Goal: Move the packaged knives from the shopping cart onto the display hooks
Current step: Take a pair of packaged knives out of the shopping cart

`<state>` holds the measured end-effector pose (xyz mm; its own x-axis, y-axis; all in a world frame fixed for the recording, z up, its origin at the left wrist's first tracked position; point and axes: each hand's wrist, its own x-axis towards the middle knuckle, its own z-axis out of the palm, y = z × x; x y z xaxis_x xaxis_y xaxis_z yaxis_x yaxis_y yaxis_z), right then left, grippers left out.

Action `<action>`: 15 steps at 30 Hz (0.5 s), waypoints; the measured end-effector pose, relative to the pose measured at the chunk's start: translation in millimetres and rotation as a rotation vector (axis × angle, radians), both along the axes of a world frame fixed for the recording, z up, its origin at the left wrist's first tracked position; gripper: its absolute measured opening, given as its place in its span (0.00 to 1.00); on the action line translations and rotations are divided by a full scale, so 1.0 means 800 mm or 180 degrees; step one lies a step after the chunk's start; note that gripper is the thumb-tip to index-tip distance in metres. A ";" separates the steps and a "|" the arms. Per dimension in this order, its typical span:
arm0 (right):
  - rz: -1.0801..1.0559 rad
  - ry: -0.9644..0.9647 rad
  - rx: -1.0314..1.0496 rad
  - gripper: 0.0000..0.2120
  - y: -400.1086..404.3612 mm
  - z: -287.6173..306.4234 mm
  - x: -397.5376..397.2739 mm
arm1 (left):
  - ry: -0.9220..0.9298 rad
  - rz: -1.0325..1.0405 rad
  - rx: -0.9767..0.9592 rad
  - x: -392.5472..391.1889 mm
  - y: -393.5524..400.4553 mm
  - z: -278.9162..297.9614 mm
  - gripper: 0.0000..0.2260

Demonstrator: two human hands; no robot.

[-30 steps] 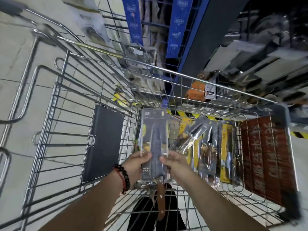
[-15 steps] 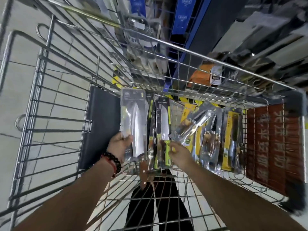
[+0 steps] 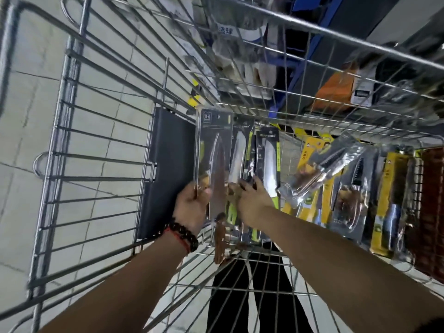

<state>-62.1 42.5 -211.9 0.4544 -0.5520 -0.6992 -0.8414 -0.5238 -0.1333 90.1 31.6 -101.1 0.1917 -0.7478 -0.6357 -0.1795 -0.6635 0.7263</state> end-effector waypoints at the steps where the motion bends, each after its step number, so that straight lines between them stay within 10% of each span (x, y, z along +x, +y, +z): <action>1: -0.0054 -0.0104 -0.0164 0.30 0.002 0.001 -0.007 | 0.0018 -0.0003 0.0004 0.000 -0.001 0.002 0.10; 15: -0.0780 0.0582 -0.0311 0.15 0.007 0.038 -0.115 | -0.0156 -0.0189 0.0227 -0.004 0.001 0.000 0.06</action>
